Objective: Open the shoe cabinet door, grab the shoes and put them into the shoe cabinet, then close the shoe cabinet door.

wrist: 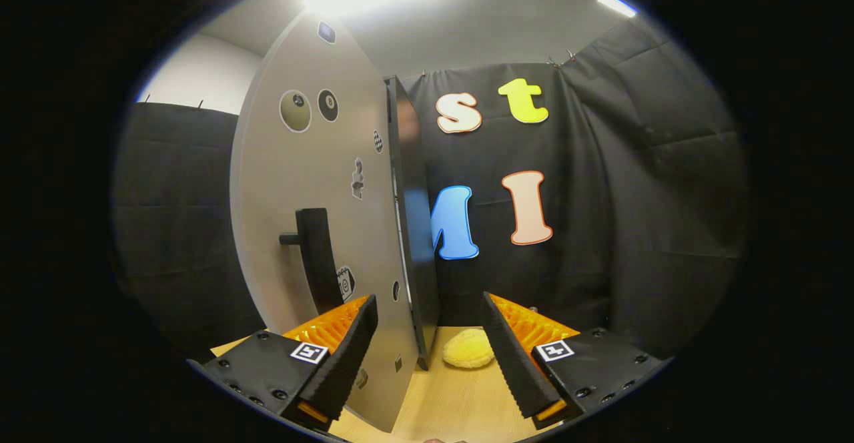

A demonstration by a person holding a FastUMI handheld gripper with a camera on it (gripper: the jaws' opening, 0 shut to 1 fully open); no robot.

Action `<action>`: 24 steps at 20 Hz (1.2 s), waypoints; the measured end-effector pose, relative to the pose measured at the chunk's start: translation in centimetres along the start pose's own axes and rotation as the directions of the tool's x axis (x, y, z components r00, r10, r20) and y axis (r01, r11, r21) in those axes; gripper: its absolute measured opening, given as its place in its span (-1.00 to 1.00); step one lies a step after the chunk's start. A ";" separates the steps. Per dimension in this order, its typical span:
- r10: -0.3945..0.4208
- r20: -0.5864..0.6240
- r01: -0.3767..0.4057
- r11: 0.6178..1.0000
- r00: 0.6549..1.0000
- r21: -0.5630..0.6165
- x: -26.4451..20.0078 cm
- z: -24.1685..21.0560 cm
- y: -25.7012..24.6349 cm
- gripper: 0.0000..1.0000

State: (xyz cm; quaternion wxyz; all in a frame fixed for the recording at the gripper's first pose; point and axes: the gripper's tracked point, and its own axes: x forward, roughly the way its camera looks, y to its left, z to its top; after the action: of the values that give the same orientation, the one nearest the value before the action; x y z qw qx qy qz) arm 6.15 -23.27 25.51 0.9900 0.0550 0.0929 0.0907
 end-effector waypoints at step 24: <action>-0.157 -0.025 0.157 0.987 0.987 -0.015 2.4 -1.7 14.1 0.94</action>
State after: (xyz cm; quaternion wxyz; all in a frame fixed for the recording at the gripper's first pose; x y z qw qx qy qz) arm 5.72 -8.87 25.26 0.9931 0.0399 0.1093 0.0137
